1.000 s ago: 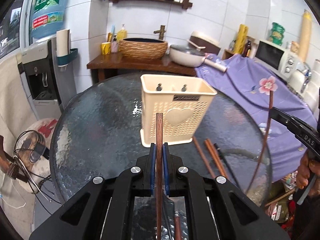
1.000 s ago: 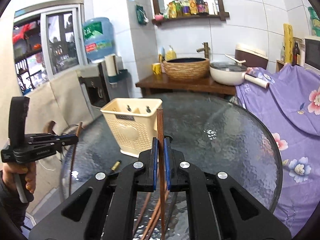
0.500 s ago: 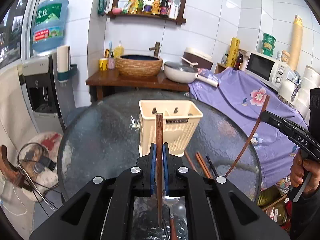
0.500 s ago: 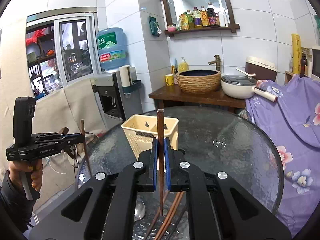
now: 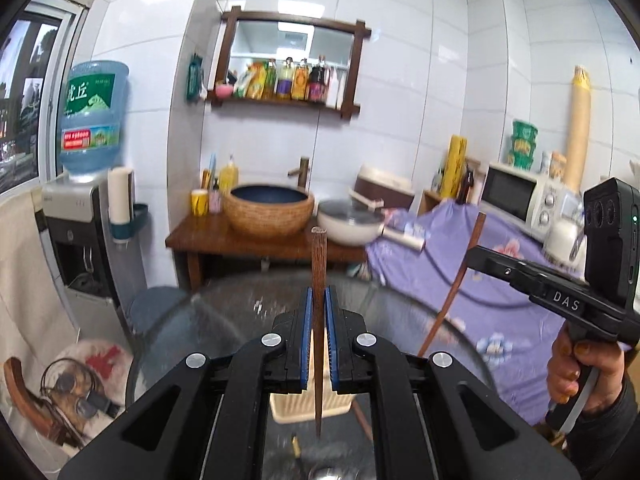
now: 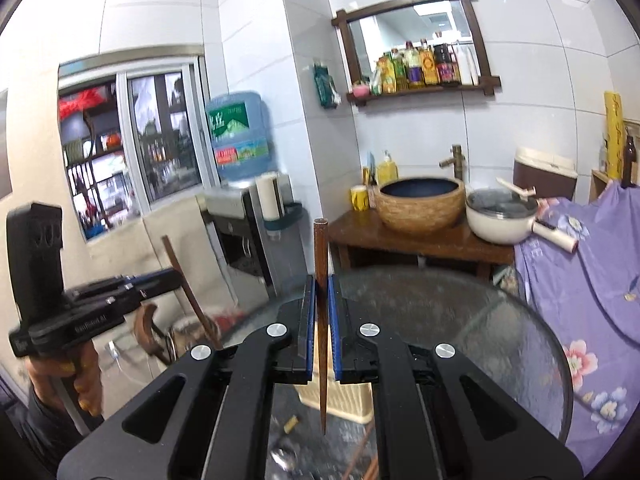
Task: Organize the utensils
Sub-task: 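Lift both chopsticks into the cream holder and open both tools, then grasp a gold-tipped black chopstick with the left tool while the right tool grasps a black chopstick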
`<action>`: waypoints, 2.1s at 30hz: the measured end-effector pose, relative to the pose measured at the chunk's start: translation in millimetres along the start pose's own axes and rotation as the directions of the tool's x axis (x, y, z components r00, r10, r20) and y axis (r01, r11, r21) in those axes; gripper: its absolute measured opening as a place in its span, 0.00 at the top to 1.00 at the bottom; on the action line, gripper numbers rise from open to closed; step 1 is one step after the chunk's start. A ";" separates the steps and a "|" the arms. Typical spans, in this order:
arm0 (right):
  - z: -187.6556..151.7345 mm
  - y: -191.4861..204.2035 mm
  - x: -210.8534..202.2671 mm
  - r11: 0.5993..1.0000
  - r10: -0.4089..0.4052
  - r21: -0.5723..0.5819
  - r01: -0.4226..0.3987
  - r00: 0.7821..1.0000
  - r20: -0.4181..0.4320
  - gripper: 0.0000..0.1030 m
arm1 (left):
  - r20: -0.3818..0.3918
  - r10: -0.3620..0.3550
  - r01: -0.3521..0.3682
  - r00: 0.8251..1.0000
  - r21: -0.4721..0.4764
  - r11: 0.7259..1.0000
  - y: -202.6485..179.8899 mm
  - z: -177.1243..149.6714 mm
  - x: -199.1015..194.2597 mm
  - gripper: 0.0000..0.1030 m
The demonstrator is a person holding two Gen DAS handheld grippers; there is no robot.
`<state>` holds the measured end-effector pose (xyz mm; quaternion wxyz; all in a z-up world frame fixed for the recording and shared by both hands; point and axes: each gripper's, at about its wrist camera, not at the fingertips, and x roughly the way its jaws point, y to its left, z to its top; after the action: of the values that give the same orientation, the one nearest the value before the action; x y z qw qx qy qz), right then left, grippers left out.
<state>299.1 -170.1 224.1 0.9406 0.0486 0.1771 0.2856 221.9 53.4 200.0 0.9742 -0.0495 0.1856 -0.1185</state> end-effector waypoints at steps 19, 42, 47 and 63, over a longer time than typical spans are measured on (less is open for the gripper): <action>-35.7 -19.5 107.8 0.993 -0.116 -0.012 0.115 0.990 -0.079 0.93 | -0.056 0.096 -0.098 0.994 -0.031 0.995 15.5 -7.8 100.9 0.94; -81.9 -47.8 111.8 0.979 -0.196 0.039 0.201 0.976 -0.096 0.32 | -0.117 0.124 -0.130 0.985 -0.039 0.991 28.0 -64.0 120.8 0.34; -102.5 -48.0 85.2 0.972 -0.230 0.023 0.233 0.968 -0.097 0.32 | -0.112 0.144 -0.148 0.983 -0.032 0.988 22.4 -87.2 92.3 0.12; -256.8 -72.7 75.5 0.937 -0.321 -0.046 0.347 0.802 -0.504 0.53 | -0.438 0.201 -0.222 0.876 0.004 0.975 47.8 -220.8 100.7 0.41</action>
<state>302.7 -191.3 -52.5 0.8953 -0.0367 0.4290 0.1137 240.5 62.9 -46.5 0.9137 -0.0238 0.4055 -0.0151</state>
